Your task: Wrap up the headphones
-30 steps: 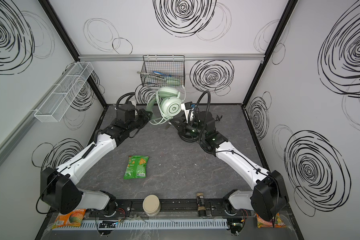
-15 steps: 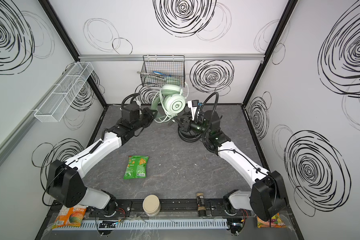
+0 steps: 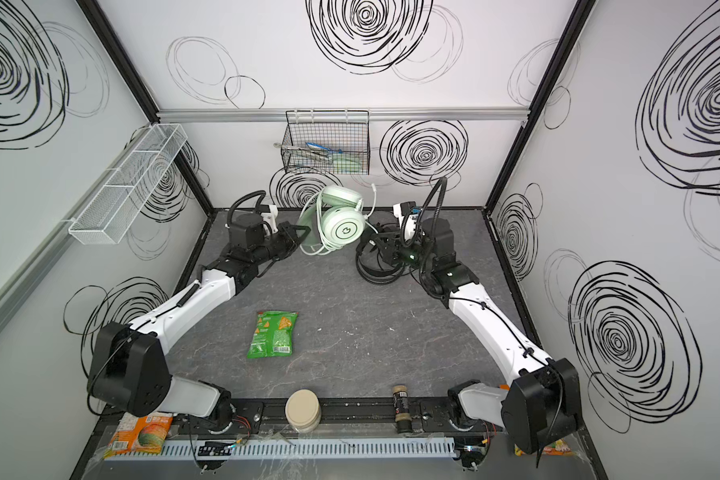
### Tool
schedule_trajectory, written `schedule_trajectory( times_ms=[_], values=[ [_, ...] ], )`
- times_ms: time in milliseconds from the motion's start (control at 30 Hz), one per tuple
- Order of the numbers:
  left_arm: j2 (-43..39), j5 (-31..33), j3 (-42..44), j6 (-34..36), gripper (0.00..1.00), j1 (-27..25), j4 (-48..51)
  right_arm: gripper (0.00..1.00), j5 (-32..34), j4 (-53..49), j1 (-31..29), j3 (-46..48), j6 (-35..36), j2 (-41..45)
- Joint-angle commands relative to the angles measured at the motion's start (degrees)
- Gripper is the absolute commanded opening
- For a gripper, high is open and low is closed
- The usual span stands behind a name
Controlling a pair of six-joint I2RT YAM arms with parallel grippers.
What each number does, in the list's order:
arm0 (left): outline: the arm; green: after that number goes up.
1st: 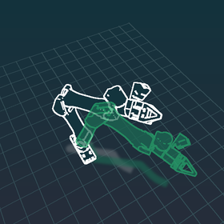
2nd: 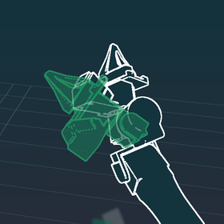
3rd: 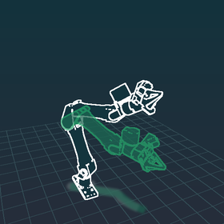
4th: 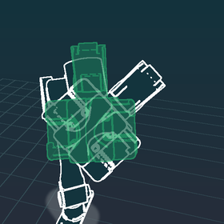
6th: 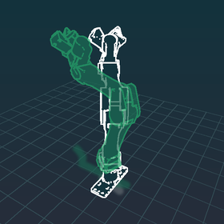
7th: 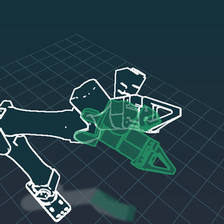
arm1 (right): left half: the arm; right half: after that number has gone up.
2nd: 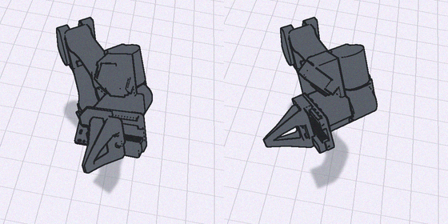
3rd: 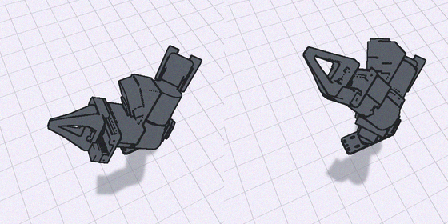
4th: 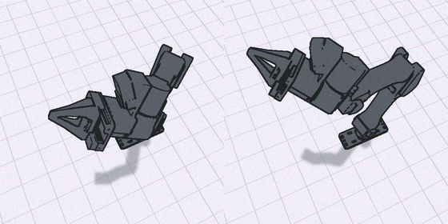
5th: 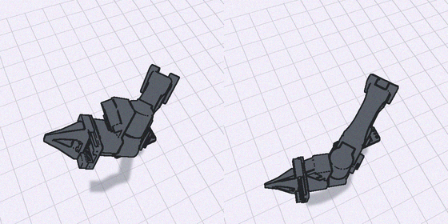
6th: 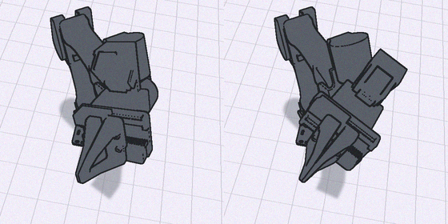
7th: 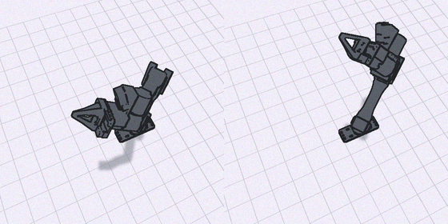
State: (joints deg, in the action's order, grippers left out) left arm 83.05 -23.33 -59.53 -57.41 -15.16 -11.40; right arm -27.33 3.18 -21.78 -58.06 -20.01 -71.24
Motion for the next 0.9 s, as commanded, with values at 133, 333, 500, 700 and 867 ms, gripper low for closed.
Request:
schedule_trajectory(
  times_ms=[133,333,500,700,867],
  values=[
    [-9.46,-4.24,2.99,3.83,0.0,2.41,-7.89,0.01,4.88,-6.05,3.66,-4.42,3.54,1.28],
    [-10.69,-6.63,2.52,9.16,0.0,2.69,-5.21,0.01,3.96,-6.67,5.53,-9.66,3.61,0.14],
    [-11.33,-9.48,3.8,11.34,0.0,2.68,-9.16,0.01,3.47,-7.11,5.52,-9.57,2.61,1.49],
    [-11.31,-14.58,5.53,6.63,0.0,2.77,-20.62,0.01,2.4,-6.88,5.43,-5.77,0.93,3.08],
    [-10.93,-13.69,5.06,4.15,0.0,1.55,-24.43,0.01,0.98,-4.81,4.51,-2.62,-0.84,3.76]
  ],
)
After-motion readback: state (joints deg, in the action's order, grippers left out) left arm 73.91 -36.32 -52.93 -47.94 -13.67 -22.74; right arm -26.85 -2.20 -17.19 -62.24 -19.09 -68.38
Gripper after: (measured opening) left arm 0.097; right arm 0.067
